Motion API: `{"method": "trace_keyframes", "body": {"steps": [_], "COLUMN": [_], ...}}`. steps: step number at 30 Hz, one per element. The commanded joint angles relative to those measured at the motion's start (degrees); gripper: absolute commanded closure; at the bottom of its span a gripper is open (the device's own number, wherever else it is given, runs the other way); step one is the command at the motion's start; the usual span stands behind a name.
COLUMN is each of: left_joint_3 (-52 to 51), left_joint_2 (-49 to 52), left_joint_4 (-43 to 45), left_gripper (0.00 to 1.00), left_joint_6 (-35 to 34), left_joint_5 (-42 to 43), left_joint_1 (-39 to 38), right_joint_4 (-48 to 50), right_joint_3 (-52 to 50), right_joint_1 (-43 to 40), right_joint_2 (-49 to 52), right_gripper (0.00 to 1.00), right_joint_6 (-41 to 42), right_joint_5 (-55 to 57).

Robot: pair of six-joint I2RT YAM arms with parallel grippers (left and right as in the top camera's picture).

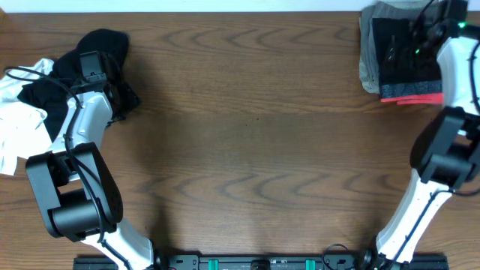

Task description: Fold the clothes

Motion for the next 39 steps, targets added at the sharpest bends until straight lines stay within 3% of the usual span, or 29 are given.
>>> {"method": "trace_keyframes", "body": {"steps": [1,3,18,22,28,39], "left_joint_3": [-0.6,-0.6,-0.6,-0.6,-0.6,-0.6], "left_joint_2": [0.3,0.3,0.3,0.3,0.3,0.3], "left_joint_4": [-0.1,-0.1,-0.1,-0.1,-0.1,-0.1], "left_gripper": [0.15,0.0,0.02,0.02,0.02,0.02], "left_joint_6": [0.3,0.3,0.3,0.3,0.4,0.4], "left_joint_5": [0.0,0.0,0.0,0.0,0.0,0.0], "left_joint_1": [-0.2,-0.2,-0.2,-0.2,-0.2,-0.2], "right_joint_4": [0.9,0.8,-3.7,-5.1,-6.4,-11.7], "right_joint_3": [0.9,0.9,0.9,0.9,0.9,0.9], "right_joint_1": [0.0,0.0,2.6,4.4,6.4,6.4], "right_joint_2": [-9.3,-12.3,-30.3,-32.6,-32.9,-32.9], "right_gripper": [0.01,0.01,0.01,0.01,0.01,0.01], "right_joint_6": [1.2,1.2,3.3,8.9,18.3,18.1], "right_joint_5": [-0.1,-1.2,-21.6,-27.3,-28.0,-22.8]}}
